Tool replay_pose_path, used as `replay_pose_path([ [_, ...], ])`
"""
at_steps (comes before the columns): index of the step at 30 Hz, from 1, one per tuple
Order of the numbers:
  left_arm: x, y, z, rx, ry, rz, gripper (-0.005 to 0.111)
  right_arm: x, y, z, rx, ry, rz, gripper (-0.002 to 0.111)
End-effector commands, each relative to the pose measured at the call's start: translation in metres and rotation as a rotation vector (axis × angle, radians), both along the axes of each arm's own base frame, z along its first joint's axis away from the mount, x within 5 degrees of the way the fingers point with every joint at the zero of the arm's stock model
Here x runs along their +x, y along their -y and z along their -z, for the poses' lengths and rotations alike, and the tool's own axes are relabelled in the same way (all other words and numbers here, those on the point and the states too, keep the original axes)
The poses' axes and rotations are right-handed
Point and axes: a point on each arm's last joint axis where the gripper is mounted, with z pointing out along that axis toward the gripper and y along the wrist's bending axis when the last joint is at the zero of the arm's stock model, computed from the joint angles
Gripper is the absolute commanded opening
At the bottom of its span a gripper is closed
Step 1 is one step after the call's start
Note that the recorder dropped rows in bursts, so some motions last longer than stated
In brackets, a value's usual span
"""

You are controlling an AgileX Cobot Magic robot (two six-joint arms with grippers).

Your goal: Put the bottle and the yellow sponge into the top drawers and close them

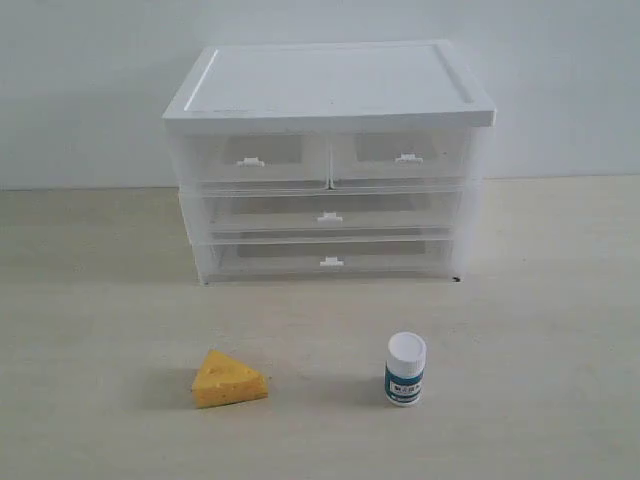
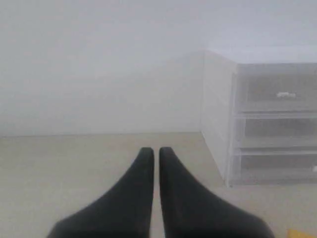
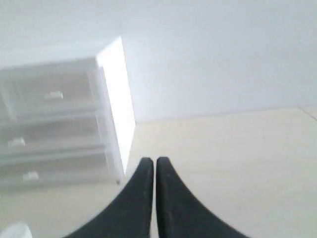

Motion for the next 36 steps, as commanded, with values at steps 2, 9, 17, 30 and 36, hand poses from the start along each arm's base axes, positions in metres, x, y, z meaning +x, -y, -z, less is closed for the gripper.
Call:
replay_pose_path([
  [2, -0.002, -0.001, -0.014, -0.198, 0.159, 0.011, 0.004, -0.003, 0.004, -0.024, 0.258, 0.257, 0.007, 0.0],
  [9, -0.007, -0.001, -0.033, -0.337, 0.377, 0.058, 0.004, -0.01, 0.004, -0.048, 0.276, 0.422, -0.014, 0.0],
  [17, 0.018, 0.0, -0.073, -0.308, 0.261, 0.043, 0.004, 0.017, 0.0, -0.097, 0.053, 0.352, 0.003, 0.0],
  [30, 0.122, 0.017, -0.107, -0.175, -0.107, 0.082, 0.004, 0.114, -0.03, -0.094, 0.036, 0.15, -0.16, 0.0],
  [36, 0.165, 0.056, -0.107, -0.083, -0.195, 0.238, 0.004, 0.146, -0.053, -0.067, 0.091, 0.125, -0.2, 0.0],
])
